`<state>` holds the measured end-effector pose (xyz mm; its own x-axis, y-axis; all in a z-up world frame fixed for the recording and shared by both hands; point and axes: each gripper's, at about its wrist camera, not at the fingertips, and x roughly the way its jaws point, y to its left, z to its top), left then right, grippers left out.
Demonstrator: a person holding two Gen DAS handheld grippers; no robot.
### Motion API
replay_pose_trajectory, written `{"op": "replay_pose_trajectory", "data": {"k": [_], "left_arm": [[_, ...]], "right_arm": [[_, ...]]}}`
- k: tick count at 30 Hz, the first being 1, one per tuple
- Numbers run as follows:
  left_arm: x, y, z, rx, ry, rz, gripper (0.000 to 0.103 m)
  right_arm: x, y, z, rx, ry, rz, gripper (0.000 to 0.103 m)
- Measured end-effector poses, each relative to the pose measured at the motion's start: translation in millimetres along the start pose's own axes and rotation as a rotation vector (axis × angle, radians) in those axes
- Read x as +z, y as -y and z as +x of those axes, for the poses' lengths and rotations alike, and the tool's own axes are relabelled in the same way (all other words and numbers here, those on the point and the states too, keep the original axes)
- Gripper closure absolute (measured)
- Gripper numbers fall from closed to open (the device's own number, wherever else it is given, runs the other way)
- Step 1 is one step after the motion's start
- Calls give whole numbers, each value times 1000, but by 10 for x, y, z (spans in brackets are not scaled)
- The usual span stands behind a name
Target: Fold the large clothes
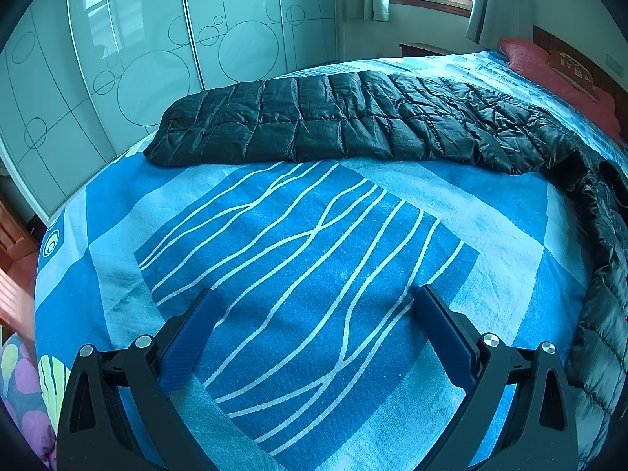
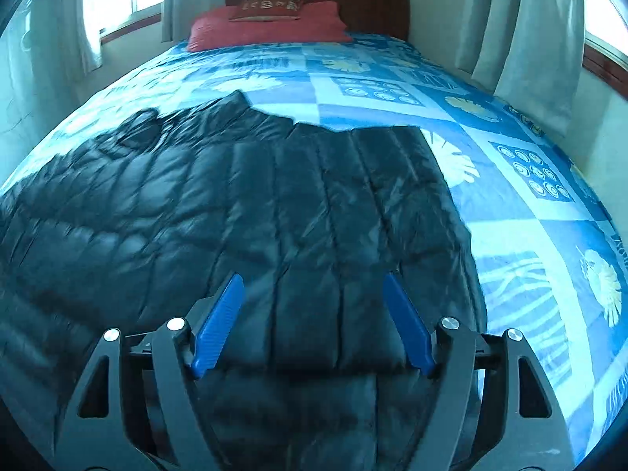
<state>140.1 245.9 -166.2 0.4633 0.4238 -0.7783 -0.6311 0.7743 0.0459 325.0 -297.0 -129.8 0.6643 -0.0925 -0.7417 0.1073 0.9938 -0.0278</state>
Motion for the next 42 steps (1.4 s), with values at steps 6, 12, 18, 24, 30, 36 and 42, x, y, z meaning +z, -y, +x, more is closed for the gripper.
{"op": "replay_pose_trajectory", "data": {"k": [6,12,18,24,30,36,42], "left_arm": [[-3,3,-5,-2,0,-2,4],[-1,-5,-1,-3,0,-2,4],[-4,3,-5,-3,0,-2,4],[15,-21,3,-14,-8,-9,4],[40,-40,4,-23,-25,-14,4],[129,-184,-35,-96,-42,-39,4],[387,-699,73,-142,-9,-191,5]], "right_arm": [[-238,20,-102,68,-42,74,29],[-145,-3,-190,69,-2,87,29],[-28,-105,74,103,-24,55,29],[-112,-91,294,102,-50,72,19],[-124,-108,322,97,-50,58,16],[-144,-112,321,98,-43,56,15],[-152,-117,314,98,-37,53,14]]}}
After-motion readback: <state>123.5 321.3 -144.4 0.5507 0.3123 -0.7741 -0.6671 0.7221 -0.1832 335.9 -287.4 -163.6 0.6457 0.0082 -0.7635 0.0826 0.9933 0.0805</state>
